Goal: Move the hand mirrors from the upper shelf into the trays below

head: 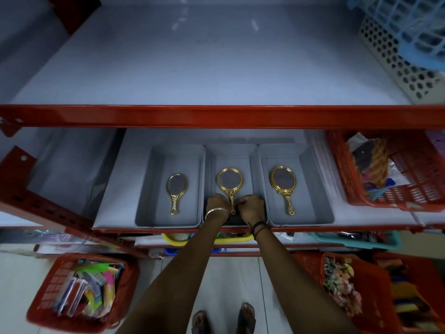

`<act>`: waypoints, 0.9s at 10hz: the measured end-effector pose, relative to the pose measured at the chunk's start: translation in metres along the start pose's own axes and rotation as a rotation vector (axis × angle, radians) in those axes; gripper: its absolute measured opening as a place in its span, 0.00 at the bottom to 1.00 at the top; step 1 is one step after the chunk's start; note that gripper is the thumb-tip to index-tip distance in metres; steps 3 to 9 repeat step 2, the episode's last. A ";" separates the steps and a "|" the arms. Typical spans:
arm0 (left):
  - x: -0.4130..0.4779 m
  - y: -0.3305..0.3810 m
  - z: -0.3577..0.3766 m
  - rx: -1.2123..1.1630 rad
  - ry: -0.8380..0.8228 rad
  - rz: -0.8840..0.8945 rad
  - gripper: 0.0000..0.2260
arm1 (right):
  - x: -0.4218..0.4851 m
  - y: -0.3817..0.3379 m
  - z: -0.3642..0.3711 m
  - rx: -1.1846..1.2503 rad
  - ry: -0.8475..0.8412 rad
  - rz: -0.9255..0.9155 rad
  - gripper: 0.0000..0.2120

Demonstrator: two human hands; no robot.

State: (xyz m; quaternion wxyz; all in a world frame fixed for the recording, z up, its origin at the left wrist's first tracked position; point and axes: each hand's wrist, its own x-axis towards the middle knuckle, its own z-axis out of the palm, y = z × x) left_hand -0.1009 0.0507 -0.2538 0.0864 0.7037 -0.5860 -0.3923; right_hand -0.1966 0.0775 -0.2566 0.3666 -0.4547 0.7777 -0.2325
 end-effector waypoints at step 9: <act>-0.033 0.000 -0.017 -0.085 0.252 0.366 0.12 | -0.031 -0.021 -0.034 0.141 0.204 -0.293 0.11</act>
